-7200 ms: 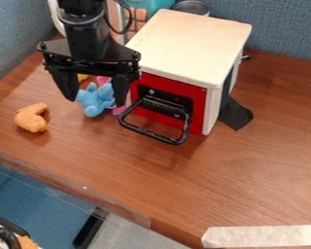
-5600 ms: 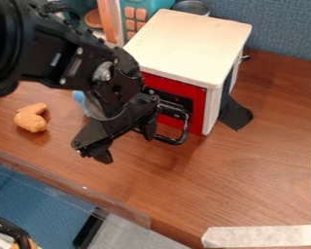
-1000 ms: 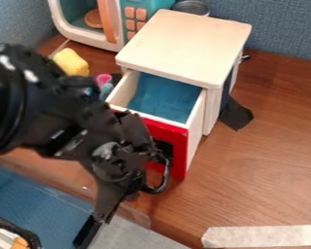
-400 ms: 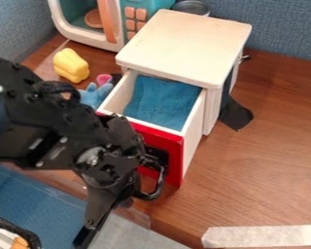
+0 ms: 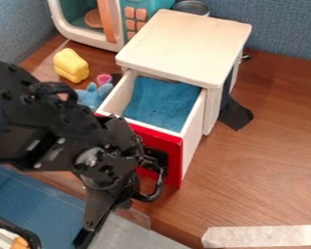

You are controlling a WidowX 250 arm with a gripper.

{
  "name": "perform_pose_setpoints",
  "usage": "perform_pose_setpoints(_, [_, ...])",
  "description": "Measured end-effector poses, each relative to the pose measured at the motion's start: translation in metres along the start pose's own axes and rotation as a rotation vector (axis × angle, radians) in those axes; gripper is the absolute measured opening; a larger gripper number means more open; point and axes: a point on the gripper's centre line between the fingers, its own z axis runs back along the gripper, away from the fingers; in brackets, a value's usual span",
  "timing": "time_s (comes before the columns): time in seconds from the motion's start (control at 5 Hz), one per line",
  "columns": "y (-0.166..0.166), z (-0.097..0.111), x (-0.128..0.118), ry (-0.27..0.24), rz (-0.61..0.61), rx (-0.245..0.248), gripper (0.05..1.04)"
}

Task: Open the drawer

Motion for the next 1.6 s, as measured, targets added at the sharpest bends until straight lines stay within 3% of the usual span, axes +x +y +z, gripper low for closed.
perform_pose_setpoints(0.2, [0.0, 0.001, -0.004, 0.014, -0.048, -0.004, 0.413])
perform_pose_setpoints(0.4, [0.003, 0.002, -0.005, 0.021, -0.063, 0.013, 0.734])
perform_pose_setpoints(0.6, [0.003, 0.005, -0.004, 0.019, -0.077, 0.014, 0.988])
perform_pose_setpoints(0.8, [0.001, 0.01, -0.002, 0.019, -0.078, 0.005, 1.005])
perform_pose_setpoints(1.0, [-0.007, 0.027, 0.0, -0.006, -0.147, -0.032, 1.001])
perform_pose_setpoints(1.2, [-0.011, 0.049, 0.0, 0.016, -0.281, -0.06, 1.001])
perform_pose_setpoints(1.4, [-0.016, 0.066, 0.01, 0.119, -0.433, -0.026, 1.001])
perform_pose_setpoints(1.6, [-0.025, 0.077, 0.02, 0.181, -0.519, 0.05, 1.001])
